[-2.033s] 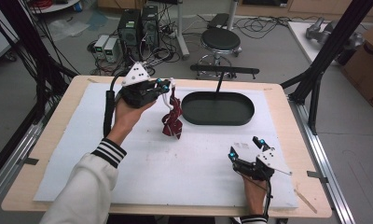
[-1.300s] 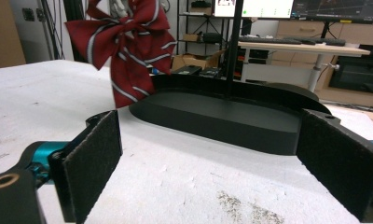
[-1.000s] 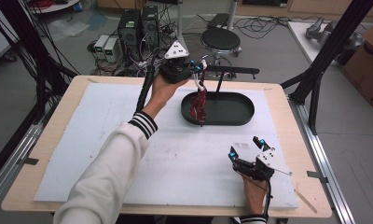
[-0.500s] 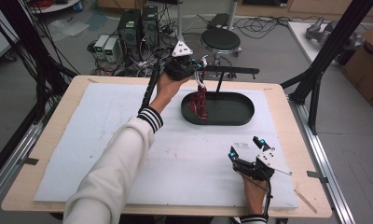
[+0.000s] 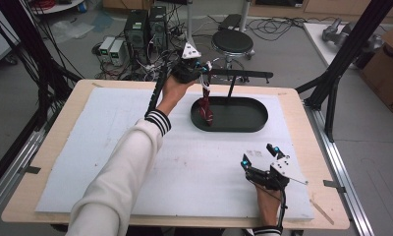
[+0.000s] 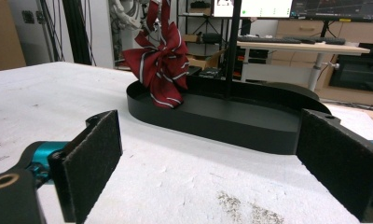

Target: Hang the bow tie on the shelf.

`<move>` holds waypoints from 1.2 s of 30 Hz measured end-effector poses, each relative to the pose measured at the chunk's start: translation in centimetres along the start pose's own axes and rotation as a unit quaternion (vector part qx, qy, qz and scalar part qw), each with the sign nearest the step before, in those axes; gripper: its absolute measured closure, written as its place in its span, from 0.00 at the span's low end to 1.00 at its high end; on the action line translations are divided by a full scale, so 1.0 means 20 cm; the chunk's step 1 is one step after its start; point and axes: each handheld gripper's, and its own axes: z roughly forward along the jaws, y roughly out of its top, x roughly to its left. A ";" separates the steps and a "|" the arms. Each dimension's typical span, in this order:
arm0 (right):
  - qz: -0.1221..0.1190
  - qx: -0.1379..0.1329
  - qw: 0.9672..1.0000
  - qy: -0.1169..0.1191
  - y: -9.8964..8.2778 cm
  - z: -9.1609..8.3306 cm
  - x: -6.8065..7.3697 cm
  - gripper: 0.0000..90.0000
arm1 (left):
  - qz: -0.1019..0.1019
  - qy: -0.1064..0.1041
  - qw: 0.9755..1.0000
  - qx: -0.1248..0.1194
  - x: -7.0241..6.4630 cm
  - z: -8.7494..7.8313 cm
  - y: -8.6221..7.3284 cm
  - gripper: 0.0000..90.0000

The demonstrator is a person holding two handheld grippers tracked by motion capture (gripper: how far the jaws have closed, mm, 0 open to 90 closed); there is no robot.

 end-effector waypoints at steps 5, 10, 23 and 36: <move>-0.003 -0.001 1.000 -0.001 0.00 0.00 0.00 0.07 | 0.002 0.007 1.000 0.017 -0.01 0.02 -0.03 0.97; -0.004 -0.003 1.000 0.000 0.00 0.00 0.00 0.07 | -0.004 0.025 0.999 0.025 0.00 0.01 -0.05 0.86; -0.003 -0.003 1.000 0.000 0.00 0.00 0.00 0.07 | -0.033 0.033 0.999 0.026 0.05 -0.03 -0.11 0.19; -0.004 -0.010 1.000 -0.001 0.00 -0.01 0.01 0.07 | -0.061 0.013 0.996 -0.063 0.09 -0.42 -0.37 0.08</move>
